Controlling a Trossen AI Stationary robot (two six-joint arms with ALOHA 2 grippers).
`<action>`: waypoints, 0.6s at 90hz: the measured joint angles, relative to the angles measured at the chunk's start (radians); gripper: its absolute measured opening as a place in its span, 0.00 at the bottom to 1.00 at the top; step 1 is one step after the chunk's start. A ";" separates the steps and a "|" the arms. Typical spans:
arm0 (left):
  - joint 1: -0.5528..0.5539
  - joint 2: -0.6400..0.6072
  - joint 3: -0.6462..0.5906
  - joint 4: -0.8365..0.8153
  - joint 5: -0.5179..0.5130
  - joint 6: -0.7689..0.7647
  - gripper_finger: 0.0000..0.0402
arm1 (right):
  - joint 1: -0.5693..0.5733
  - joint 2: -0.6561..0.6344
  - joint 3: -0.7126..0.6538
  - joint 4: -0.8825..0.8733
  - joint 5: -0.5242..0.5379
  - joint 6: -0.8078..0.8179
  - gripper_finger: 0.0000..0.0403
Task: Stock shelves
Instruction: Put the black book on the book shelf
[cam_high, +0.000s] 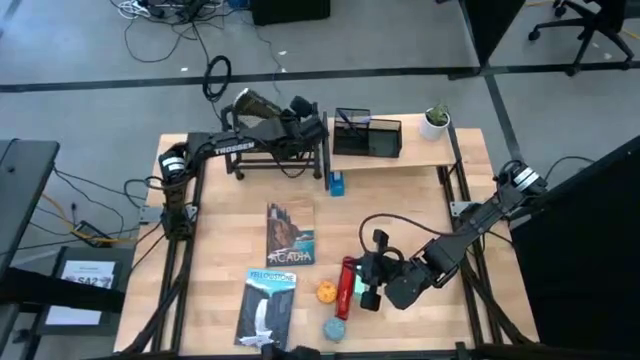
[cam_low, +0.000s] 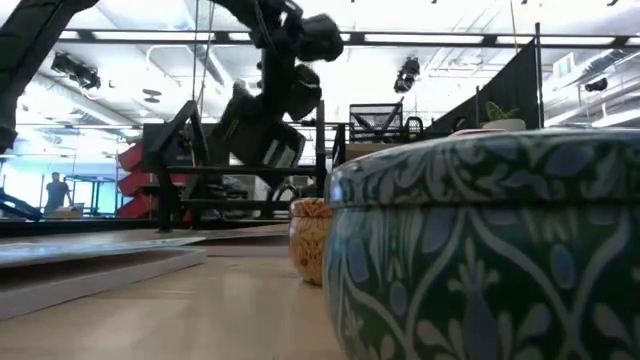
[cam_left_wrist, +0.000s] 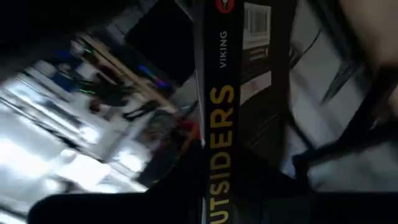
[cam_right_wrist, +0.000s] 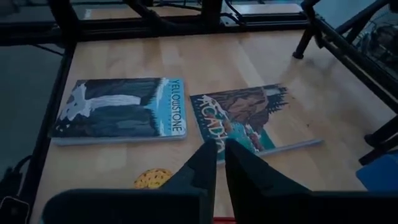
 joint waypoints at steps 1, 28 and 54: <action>-0.004 0.000 0.002 0.000 -0.012 0.008 0.08 | 0.001 0.000 0.000 0.000 -0.001 0.000 0.02; -0.120 -0.003 0.006 -0.141 0.097 0.062 0.08 | 0.021 0.000 0.000 0.000 -0.003 0.000 0.02; -0.172 -0.002 0.005 -0.204 0.213 0.115 0.08 | 0.034 0.000 0.000 -0.001 -0.002 -0.007 0.02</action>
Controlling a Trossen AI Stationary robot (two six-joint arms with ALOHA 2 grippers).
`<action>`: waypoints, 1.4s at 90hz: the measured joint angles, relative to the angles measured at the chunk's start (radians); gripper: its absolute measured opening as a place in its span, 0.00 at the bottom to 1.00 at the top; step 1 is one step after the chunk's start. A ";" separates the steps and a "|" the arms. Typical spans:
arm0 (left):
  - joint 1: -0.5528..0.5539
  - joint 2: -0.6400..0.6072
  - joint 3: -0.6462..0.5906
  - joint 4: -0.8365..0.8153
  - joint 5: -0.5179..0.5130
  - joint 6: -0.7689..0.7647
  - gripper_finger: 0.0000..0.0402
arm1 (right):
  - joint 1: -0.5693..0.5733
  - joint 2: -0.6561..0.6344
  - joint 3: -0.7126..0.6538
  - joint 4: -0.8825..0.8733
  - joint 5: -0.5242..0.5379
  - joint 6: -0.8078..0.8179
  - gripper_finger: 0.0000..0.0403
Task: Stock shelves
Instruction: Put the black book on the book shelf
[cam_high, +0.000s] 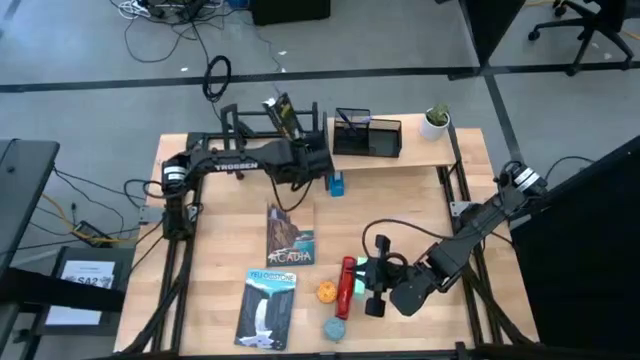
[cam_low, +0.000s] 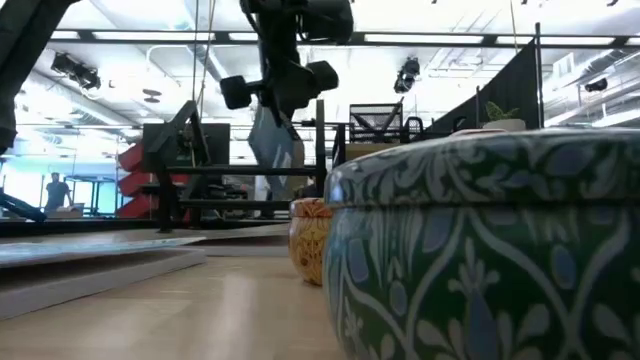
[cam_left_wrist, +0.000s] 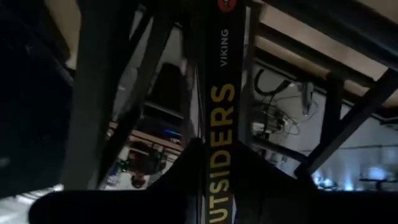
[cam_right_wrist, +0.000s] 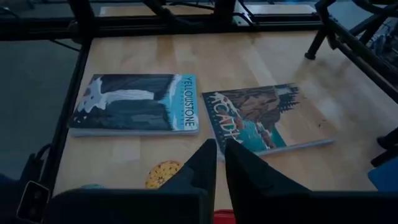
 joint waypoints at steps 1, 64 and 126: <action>-0.001 0.000 0.000 0.003 0.000 0.006 0.08 | 0.000 0.000 0.000 0.000 0.000 0.000 0.02; 0.014 0.041 -0.002 0.181 -0.022 0.317 0.12 | -0.006 0.000 0.000 0.021 0.000 -0.012 0.02; 0.015 0.081 -0.002 0.186 -0.080 0.252 0.15 | -0.007 0.000 0.000 0.023 0.000 -0.017 0.02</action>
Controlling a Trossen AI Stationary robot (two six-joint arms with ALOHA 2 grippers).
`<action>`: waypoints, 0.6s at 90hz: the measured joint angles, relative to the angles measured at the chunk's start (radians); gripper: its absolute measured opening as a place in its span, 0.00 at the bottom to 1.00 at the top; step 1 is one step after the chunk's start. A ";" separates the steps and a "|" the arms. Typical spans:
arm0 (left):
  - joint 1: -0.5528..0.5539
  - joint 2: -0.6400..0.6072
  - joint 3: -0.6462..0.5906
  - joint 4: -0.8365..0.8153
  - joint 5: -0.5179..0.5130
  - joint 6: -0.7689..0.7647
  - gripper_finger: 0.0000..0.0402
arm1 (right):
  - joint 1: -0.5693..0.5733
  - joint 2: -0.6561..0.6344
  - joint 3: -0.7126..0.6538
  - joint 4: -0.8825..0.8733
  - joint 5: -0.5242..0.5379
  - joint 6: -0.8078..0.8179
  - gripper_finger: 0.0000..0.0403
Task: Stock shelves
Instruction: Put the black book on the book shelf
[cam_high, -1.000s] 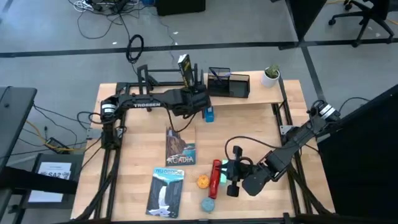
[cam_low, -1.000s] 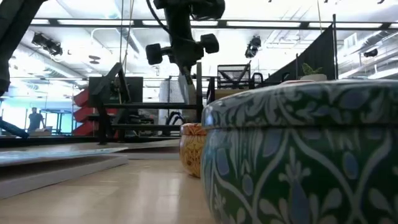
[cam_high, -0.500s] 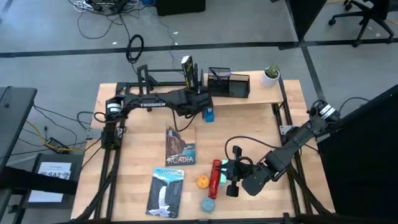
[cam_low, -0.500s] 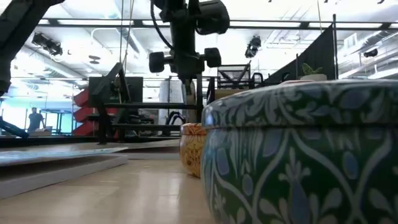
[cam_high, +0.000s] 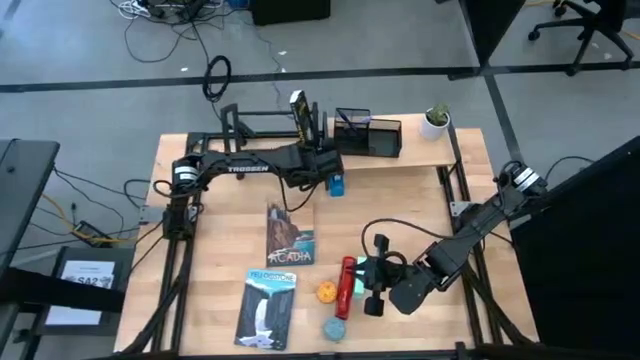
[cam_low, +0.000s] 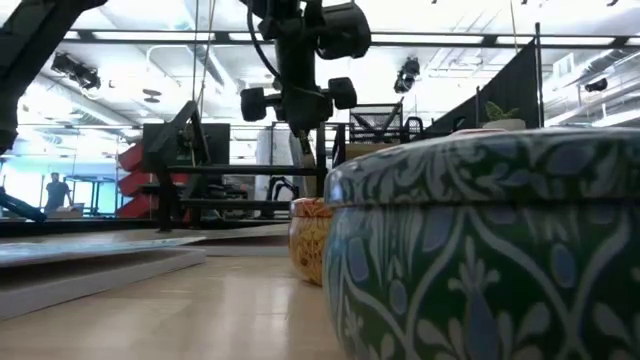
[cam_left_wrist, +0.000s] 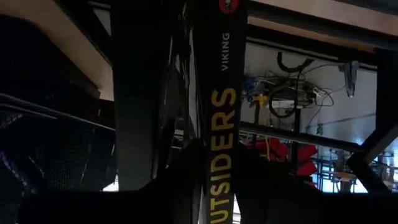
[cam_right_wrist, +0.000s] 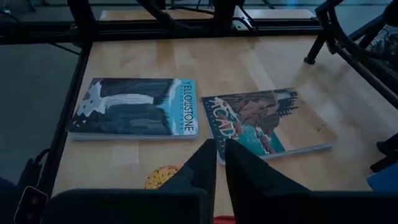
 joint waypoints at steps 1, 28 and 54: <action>0.000 0.000 0.000 0.000 -0.002 -0.001 0.16 | 0.000 0.000 0.000 0.000 0.000 0.000 0.02; -0.003 0.000 0.000 -0.001 -0.046 -0.041 0.31 | 0.000 0.000 0.000 0.000 0.000 0.000 0.02; -0.001 0.000 0.000 -0.002 -0.221 -0.104 0.35 | 0.000 0.000 0.000 0.000 0.000 0.001 0.02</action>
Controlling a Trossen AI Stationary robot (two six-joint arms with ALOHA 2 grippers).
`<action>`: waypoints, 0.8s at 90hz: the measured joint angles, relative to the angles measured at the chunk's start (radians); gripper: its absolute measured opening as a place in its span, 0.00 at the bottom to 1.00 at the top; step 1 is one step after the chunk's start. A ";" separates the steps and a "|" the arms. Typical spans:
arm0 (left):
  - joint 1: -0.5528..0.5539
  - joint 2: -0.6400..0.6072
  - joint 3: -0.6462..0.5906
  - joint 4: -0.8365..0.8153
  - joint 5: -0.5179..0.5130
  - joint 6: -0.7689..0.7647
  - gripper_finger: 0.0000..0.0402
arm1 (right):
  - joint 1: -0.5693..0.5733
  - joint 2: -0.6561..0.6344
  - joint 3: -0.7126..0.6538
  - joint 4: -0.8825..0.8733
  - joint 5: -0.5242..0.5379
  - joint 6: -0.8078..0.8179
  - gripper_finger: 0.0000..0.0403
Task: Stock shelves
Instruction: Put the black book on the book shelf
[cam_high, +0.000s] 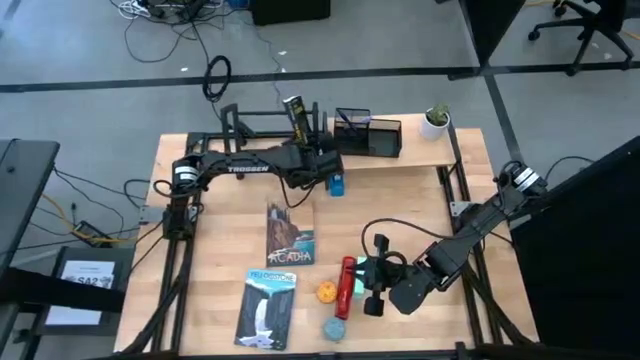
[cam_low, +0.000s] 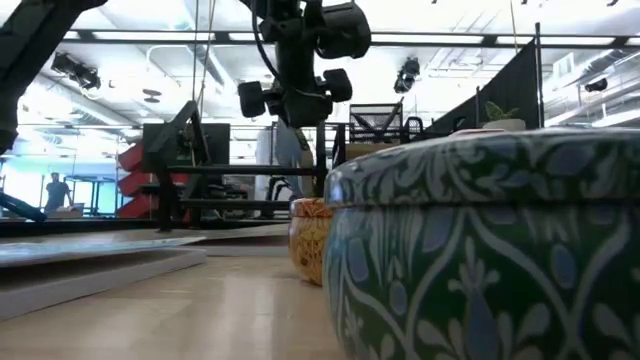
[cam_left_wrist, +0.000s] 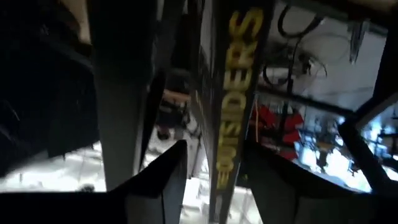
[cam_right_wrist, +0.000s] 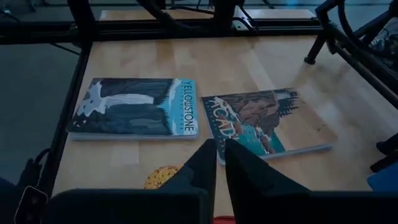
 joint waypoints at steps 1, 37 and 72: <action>0.000 0.000 0.000 0.000 -0.008 -0.007 0.35 | 0.000 0.000 0.000 0.000 0.000 0.000 0.02; 0.030 -0.054 0.000 -0.010 -0.090 -0.154 0.35 | 0.000 0.000 0.000 0.000 0.000 0.000 0.02; 0.148 -0.084 0.000 -0.007 0.003 -0.273 0.35 | -0.002 0.000 0.000 0.007 -0.004 0.004 0.02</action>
